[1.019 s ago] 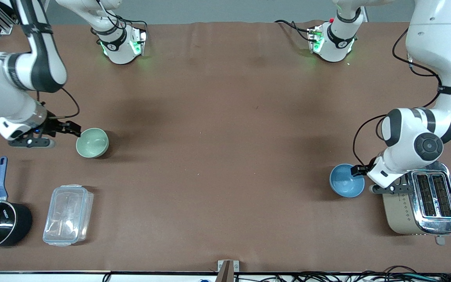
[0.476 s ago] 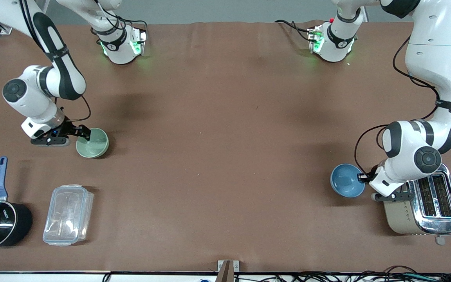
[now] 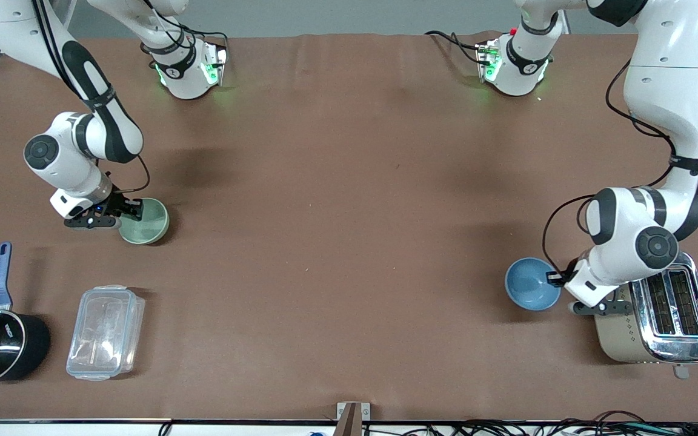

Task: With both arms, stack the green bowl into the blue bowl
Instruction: 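Grasp the green bowl with the right gripper while the left gripper grasps the blue bowl, then carry the blue bowl with the left gripper toward the green bowl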

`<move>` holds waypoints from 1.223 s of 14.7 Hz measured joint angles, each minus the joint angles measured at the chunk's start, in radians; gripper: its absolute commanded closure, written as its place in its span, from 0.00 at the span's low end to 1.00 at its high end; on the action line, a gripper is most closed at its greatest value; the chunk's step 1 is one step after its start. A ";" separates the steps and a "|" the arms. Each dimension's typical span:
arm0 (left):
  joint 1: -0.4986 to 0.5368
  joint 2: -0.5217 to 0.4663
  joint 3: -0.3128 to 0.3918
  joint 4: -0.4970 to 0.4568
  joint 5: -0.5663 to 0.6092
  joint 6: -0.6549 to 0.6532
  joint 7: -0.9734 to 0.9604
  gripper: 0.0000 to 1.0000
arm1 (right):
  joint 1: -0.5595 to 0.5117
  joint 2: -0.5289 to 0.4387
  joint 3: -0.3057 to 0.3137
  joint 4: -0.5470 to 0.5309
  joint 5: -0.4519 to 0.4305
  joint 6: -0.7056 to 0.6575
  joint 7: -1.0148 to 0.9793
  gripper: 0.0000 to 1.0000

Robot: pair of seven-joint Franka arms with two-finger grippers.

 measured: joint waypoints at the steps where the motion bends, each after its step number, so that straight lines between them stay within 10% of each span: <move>1: -0.002 -0.001 -0.043 0.009 0.000 -0.007 -0.050 1.00 | 0.000 -0.001 -0.001 0.003 0.003 0.000 0.003 1.00; 6: -0.092 -0.003 -0.237 0.046 0.001 -0.018 -0.400 1.00 | 0.001 -0.035 -0.002 0.030 0.008 -0.085 0.036 1.00; 11: -0.346 0.020 -0.238 0.081 0.000 -0.021 -0.692 1.00 | 0.026 -0.131 0.023 0.307 0.058 -0.667 0.097 1.00; 18: -0.511 0.106 -0.230 0.113 0.000 0.024 -0.819 0.93 | 0.073 -0.125 0.315 0.567 0.164 -0.959 0.563 1.00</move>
